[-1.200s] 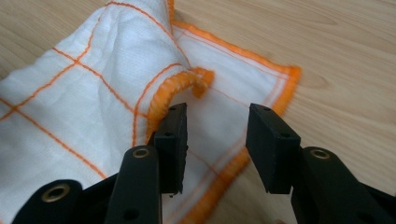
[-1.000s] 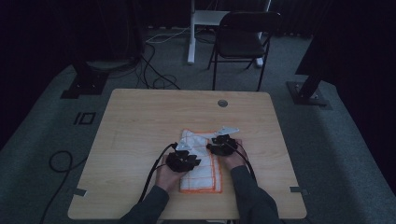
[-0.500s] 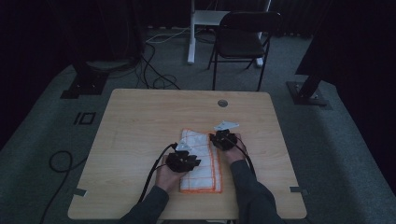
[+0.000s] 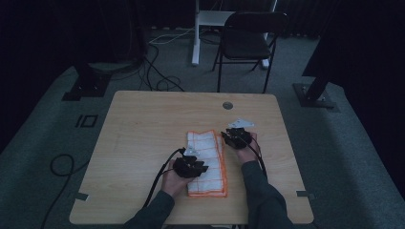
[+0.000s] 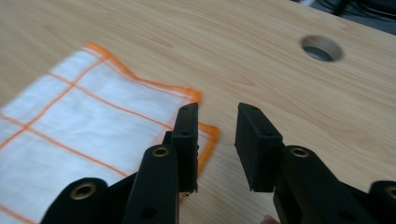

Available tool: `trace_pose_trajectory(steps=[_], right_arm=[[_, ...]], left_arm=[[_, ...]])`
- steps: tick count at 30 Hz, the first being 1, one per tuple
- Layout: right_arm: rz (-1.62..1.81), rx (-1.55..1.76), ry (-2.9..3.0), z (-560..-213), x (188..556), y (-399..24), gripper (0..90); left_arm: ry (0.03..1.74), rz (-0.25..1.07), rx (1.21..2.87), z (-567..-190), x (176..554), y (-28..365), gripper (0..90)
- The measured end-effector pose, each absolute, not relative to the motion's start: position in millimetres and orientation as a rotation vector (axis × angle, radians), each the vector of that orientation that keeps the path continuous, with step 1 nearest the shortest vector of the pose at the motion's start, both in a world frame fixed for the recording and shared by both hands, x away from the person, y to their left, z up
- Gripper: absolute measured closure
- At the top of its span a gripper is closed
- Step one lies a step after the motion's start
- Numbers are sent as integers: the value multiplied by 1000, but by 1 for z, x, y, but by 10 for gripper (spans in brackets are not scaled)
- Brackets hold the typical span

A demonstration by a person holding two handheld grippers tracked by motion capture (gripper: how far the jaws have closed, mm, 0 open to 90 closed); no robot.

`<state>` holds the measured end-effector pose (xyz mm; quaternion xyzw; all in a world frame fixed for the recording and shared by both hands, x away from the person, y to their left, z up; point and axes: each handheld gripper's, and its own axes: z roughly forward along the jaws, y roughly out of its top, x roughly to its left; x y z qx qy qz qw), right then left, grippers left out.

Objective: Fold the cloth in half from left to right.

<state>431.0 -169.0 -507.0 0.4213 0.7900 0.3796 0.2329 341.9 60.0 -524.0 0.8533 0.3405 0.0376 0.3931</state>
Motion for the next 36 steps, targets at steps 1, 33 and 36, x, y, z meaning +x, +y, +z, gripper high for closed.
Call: trace_pose_trajectory(steps=[1,33,36], right_arm=[[1055,1178,2168,-507,431,-171,692],[1060,1247,2313,-540,432,-139,812],[1028,1207,2304,-538,430,-136,884]], left_arm=[[858,95,2173,-524,341,59,694],[666,184,2325,-532,301,6,769],[663,174,2317,-530,301,8,863]])
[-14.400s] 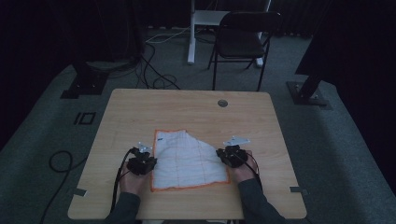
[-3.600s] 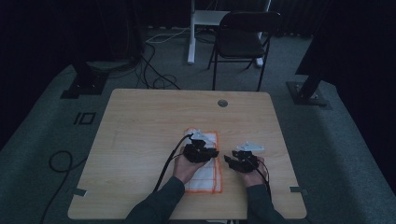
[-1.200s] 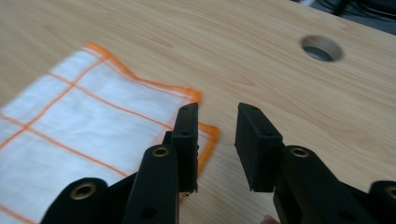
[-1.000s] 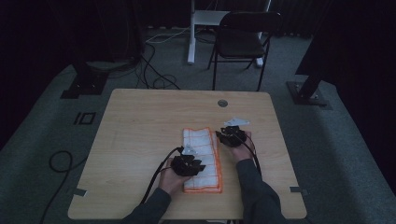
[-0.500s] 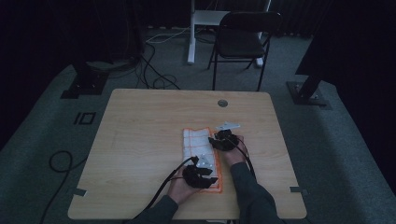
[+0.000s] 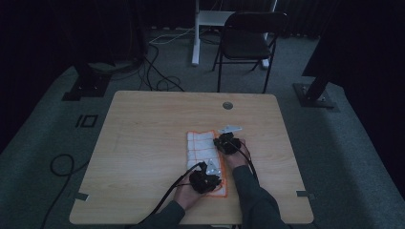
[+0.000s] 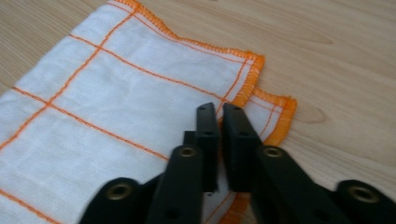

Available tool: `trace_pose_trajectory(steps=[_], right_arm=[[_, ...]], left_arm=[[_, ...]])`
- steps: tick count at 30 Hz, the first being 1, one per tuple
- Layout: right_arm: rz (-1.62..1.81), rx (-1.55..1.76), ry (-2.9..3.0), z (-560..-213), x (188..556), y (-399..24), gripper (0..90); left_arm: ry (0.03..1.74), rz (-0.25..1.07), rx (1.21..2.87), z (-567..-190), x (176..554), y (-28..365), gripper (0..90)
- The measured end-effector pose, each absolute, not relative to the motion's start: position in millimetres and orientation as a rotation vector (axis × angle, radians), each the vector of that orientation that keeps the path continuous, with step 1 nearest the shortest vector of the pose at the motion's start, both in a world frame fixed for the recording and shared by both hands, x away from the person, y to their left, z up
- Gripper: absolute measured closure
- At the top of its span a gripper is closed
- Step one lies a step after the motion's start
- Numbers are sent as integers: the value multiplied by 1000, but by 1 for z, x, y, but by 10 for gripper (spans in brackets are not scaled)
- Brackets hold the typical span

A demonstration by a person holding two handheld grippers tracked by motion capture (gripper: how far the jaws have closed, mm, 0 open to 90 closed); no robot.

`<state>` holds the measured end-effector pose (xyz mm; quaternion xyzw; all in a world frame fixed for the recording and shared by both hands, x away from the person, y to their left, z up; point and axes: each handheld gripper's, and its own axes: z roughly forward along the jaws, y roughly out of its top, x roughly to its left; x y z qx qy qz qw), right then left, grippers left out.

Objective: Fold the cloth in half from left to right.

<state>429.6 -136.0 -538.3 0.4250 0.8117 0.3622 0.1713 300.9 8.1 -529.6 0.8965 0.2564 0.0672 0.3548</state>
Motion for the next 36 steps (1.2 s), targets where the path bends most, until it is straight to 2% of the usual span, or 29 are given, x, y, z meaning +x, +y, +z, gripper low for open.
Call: trace_pose_trajectory(steps=[6,19,21,23,26,36], right_arm=[[1052,1198,2282,-532,427,-139,896],[1065,1225,2233,-525,413,-159,894],[1052,1230,2240,-528,412,-161,888],[1029,1246,2249,-531,413,-161,840],[1040,1275,2234,-531,413,-165,775],[1076,1266,2224,-523,402,-171,619]], left_arm=[[646,175,2310,-526,297,12,898],[606,159,2315,-524,289,6,895],[608,134,2322,-526,290,6,873],[609,138,2310,-526,290,7,765],[610,160,2283,-521,291,13,700],[754,281,2184,-509,310,50,636]])
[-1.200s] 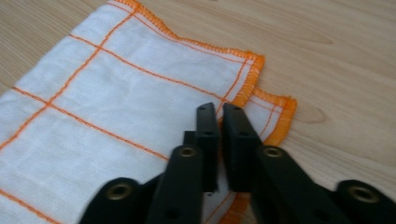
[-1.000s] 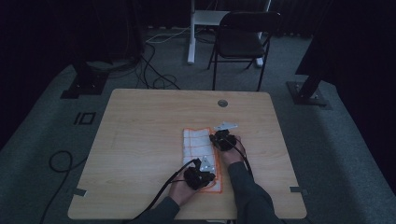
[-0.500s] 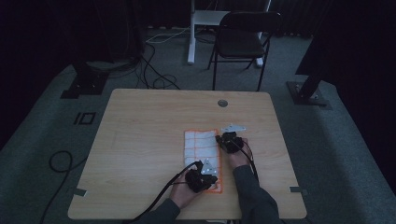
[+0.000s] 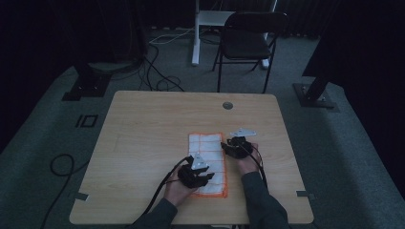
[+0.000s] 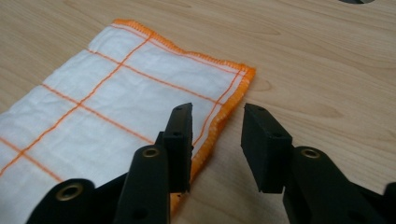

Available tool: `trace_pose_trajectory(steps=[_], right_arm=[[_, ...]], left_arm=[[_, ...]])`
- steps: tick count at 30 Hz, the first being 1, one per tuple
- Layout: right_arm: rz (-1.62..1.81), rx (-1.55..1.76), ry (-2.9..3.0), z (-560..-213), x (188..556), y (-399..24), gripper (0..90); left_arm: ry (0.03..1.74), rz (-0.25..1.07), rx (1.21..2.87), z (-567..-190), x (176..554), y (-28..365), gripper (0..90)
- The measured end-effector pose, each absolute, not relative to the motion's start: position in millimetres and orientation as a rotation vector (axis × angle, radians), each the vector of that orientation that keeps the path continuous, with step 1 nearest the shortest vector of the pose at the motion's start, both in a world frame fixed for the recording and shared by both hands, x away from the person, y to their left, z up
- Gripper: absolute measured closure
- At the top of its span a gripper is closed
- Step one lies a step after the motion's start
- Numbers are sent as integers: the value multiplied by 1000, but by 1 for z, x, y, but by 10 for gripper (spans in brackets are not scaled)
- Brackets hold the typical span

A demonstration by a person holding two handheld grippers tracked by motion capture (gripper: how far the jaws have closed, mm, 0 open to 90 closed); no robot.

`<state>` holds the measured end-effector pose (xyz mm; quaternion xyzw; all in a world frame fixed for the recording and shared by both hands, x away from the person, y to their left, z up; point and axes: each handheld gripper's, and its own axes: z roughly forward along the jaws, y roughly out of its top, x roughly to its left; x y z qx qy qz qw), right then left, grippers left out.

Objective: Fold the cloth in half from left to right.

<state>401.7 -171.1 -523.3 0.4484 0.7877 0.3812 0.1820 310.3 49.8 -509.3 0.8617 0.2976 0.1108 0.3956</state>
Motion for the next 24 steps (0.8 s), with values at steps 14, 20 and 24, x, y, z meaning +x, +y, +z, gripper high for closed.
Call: trace_pose_trajectory(steps=[14,20,24], right_arm=[[1091,1281,2240,-527,392,-174,567],[1093,1287,2240,-527,392,-176,562],[1093,1288,2241,-527,392,-177,561]], left_arm=[[912,389,2084,-507,339,93,609],[961,394,2049,-507,349,104,607],[983,390,2033,-507,355,110,607]])
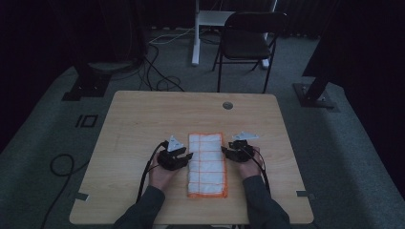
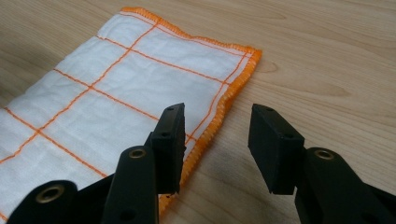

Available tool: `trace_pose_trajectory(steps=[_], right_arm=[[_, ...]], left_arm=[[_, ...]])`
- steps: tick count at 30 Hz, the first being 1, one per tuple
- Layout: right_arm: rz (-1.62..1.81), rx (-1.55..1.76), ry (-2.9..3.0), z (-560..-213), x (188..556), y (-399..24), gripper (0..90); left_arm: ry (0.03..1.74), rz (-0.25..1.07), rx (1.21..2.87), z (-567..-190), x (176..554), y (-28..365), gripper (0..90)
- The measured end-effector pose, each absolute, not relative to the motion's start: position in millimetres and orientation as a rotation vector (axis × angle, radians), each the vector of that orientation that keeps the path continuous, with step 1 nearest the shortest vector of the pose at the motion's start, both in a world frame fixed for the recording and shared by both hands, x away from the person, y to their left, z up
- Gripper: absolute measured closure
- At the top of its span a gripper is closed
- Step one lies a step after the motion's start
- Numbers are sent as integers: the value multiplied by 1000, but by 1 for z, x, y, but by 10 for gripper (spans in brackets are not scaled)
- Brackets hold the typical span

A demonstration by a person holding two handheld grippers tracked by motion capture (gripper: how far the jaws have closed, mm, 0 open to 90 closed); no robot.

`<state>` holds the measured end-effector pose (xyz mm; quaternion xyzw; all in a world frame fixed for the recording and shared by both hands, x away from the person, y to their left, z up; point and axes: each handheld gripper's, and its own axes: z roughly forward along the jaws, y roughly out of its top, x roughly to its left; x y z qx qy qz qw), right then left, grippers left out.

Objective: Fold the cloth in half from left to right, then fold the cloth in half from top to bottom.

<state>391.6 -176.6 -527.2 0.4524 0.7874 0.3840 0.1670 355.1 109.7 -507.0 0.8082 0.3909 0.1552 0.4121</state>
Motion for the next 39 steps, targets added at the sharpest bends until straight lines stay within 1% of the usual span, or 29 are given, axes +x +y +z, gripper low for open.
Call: trace_pose_trajectory(steps=[8,19,29,39], right_arm=[[1096,1292,2237,-529,392,-178,559],[1116,1322,2205,-528,398,-178,556],[1098,1350,2208,-532,409,-173,557],[1091,1395,2193,-536,422,-164,557]], left_arm=[[1018,360,1995,-508,369,116,605],[1050,360,1986,-510,393,110,604],[1088,364,1981,-517,406,103,578],[1172,354,1987,-530,420,96,544]])
